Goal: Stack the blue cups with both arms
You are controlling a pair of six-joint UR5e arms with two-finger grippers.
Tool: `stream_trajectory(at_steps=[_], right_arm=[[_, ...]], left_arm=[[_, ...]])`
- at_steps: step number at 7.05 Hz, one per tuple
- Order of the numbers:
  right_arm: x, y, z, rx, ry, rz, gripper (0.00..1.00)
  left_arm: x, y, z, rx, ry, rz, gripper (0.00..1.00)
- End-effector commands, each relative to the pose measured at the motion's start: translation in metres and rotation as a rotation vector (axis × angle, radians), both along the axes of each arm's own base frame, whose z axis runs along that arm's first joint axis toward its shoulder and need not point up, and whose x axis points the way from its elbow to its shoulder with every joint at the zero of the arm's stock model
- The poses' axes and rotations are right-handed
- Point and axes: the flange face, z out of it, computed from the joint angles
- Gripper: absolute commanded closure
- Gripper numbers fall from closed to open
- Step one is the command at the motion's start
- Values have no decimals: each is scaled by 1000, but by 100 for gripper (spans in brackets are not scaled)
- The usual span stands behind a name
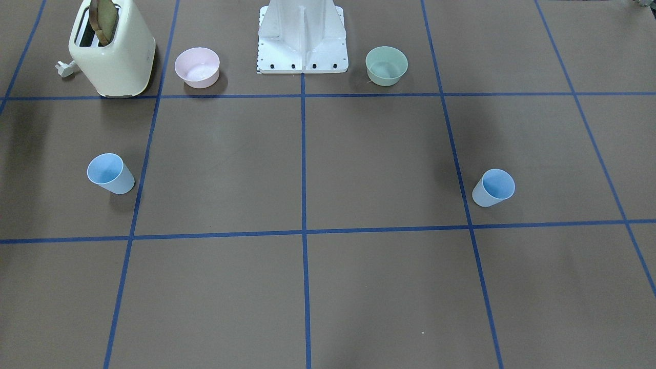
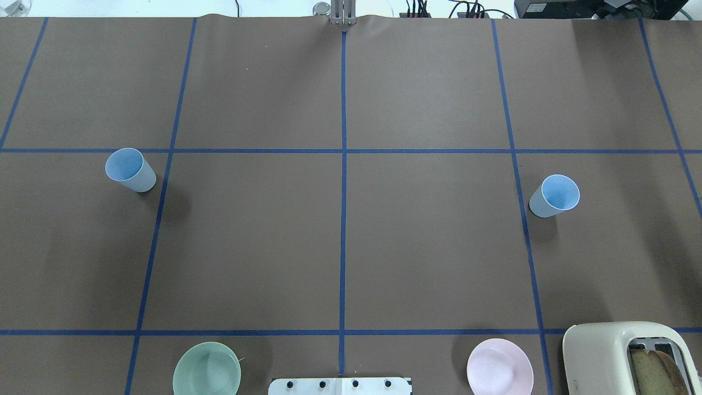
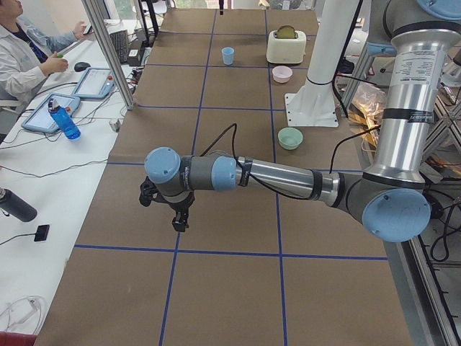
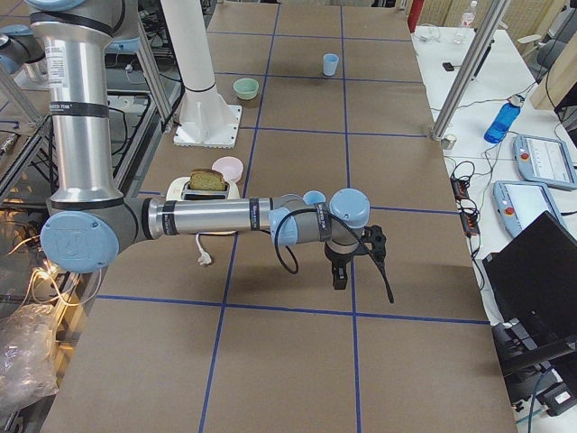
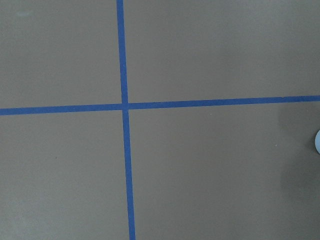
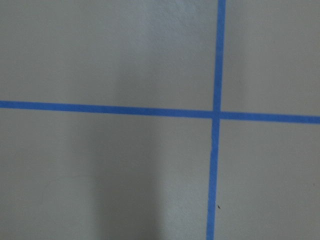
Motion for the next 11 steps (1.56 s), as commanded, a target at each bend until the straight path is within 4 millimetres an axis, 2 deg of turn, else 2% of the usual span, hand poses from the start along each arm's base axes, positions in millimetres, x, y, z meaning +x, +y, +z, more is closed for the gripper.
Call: stream_trajectory(at_steps=[1,2,3,4,6,7,8,9,10,11], right_arm=[[1,-13,-48,162,5,9,0],[0,-24,-56,193,41,25,0],[-9,-28,-64,160,21,40,0],[-36,-26,-72,108,-23,47,0],[-96,-25,-95,74,-47,8,1],[-117,-18,-111,72,-58,-2,1],[-129,-12,-123,71,-69,-8,1],[-142,-6,-120,63,-69,-34,2],[-152,-1,-121,64,-70,-52,2],[-154,6,-123,68,-72,-62,2]], left_arm=[[35,-14,-22,34,4,27,0],[75,-26,-44,16,4,36,0],[116,-30,-59,13,13,41,0],[141,-30,-69,-2,30,11,0],[175,-24,-77,10,43,7,0],[207,-18,-83,7,9,13,0],[237,-11,-90,12,-9,0,0],[258,-4,-96,-9,9,-16,0],[276,3,-94,-12,11,9,1],[286,6,-95,-19,13,21,3]])
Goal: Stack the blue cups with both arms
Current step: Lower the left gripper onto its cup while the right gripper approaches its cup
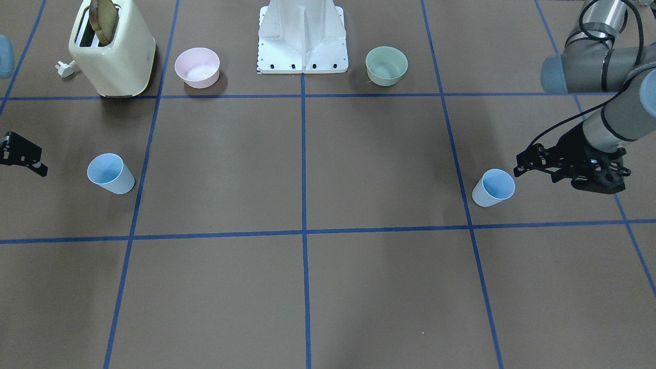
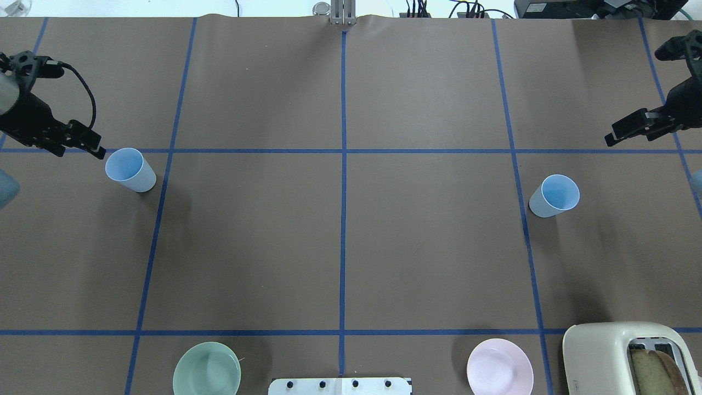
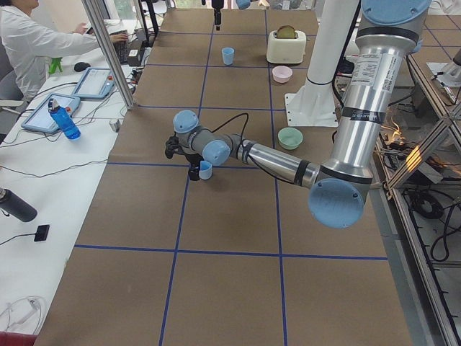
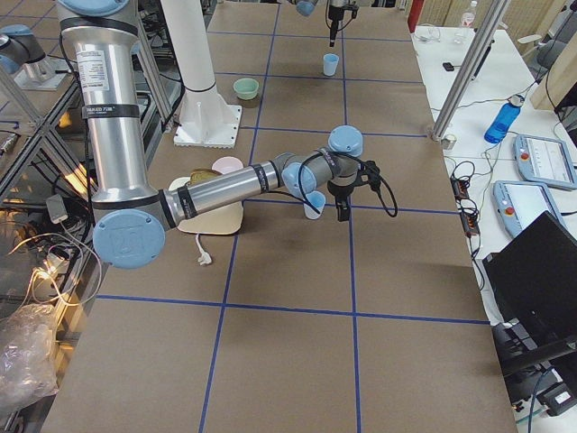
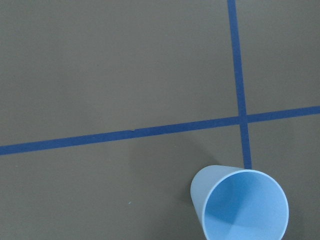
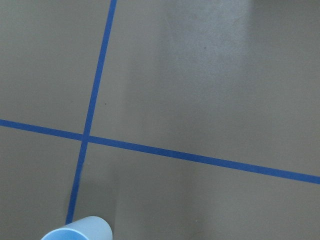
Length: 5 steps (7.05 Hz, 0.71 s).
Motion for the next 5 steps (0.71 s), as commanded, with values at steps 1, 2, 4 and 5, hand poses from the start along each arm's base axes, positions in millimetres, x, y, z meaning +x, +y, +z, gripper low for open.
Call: stream_trajectory(at_steps=[1,2,4,5], right_arm=[[-7,14,-2,3,-2,-21,1],[-9,16,0,-1,-1,-25,1],[-16,18,-2,2,-2,-38,1],[-17,19,-2,0,-2,-41,1]], left_arm=[[24,7,-3,-9,6,22,12],[27,7,-3,-11,6,28,27],[40,4,0,-17,3,45,37],[41,1,3,-20,0,47,38]])
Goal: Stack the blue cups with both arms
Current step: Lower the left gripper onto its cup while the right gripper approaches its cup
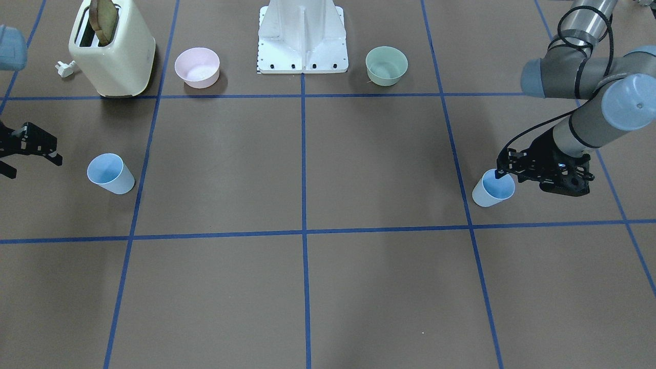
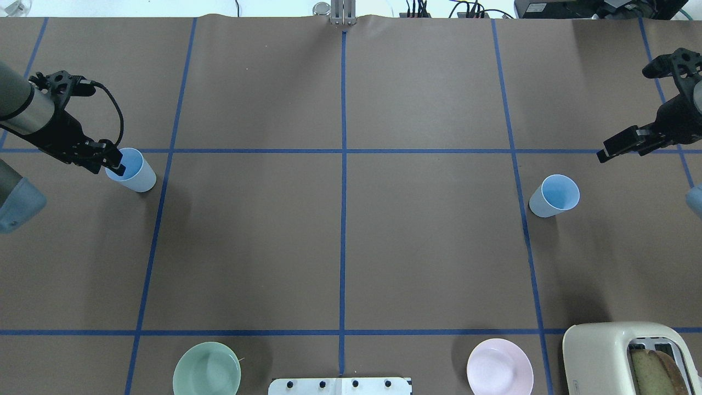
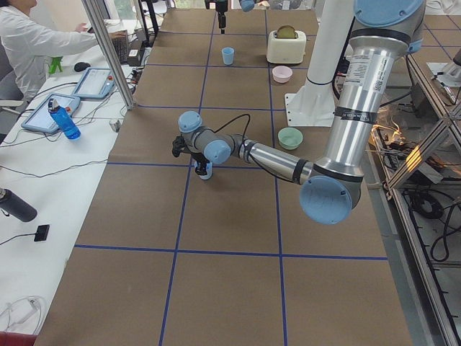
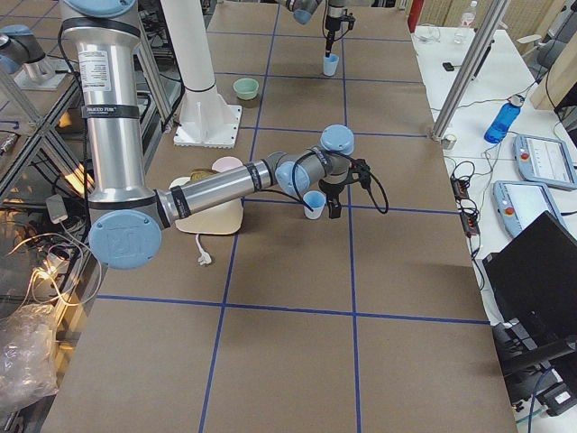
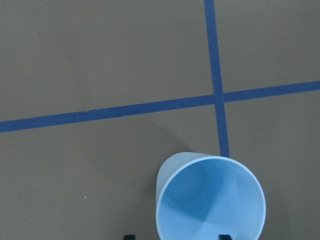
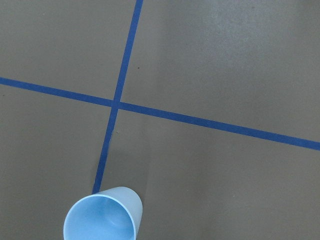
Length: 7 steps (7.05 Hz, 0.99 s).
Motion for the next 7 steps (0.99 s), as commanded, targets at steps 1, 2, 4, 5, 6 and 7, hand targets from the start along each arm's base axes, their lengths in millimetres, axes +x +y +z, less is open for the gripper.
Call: stream_trajectory(at_steps=[1,2,4,5,6,7], right_arm=[[-4,2,-1,1,-1,-8,1],[-6,2,-2,1,-1,-10,1],[-14,5,-8,-4,-6,-10,1],[-15,6,-9,-3,-8,-13,1],[-15,7,-9,-3,-8,-14,1],[-17,7,-9,-3,-8,-17,2]], left_arm=[[7,-8,3,-4,-4,6,40],[10,-12,6,-9,-7,8,46],[12,-16,14,-4,-4,8,78],[14,-17,20,11,11,5,95],[13,-17,15,20,18,4,100],[13,-17,3,26,32,7,100]])
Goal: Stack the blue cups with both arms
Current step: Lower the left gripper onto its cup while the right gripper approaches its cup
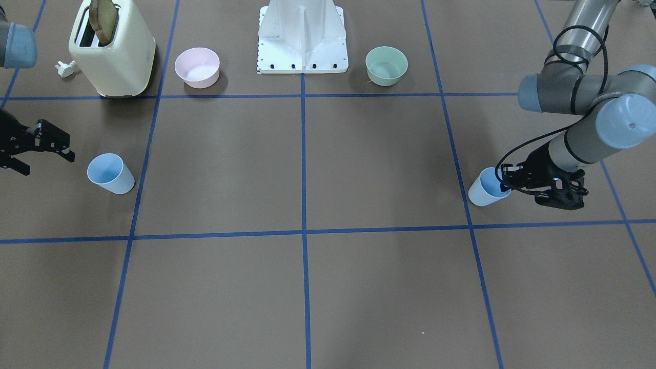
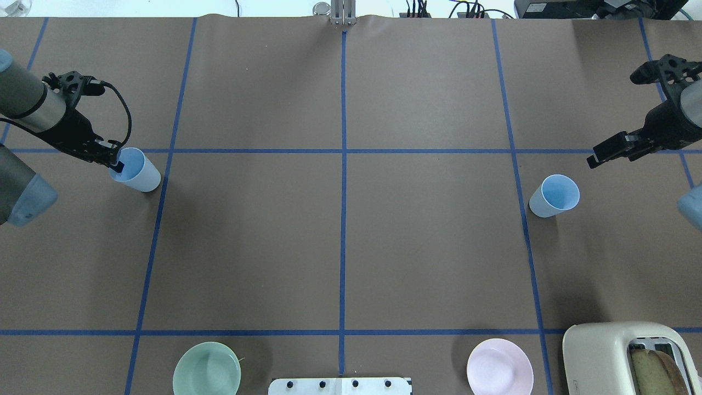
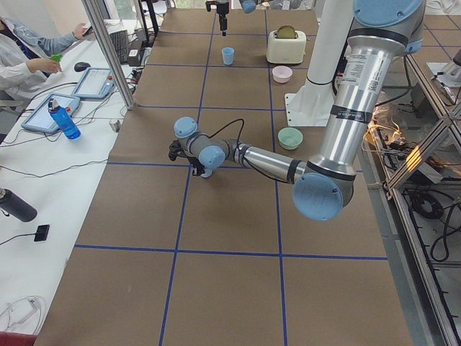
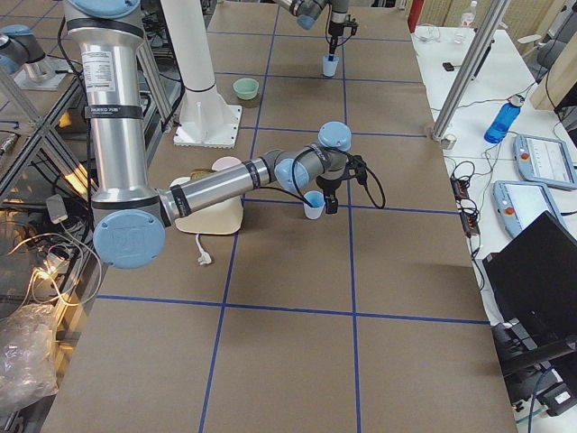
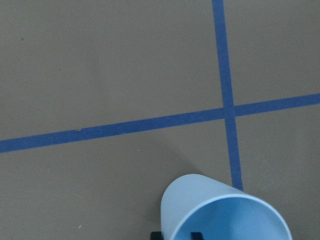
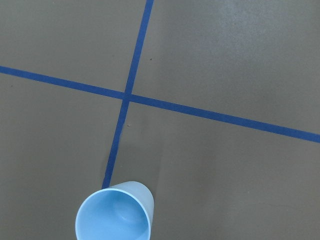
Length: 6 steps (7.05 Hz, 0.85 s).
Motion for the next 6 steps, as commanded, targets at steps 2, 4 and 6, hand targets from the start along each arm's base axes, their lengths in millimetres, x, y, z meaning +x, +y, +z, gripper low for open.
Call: stream_trajectory(at_steps=[2,4,6], right_arm=[[-4,5,9,-5,21,-3,8],[-10,15,24,11,41,-11,10],[-36,23,28,4,81,-16,10]], left_arm=[[3,-10,-55,-31,27,-22,100],[16,-25,-107,-86,44,-79,100],[64,-20,-159,-156,73,-103,100]])
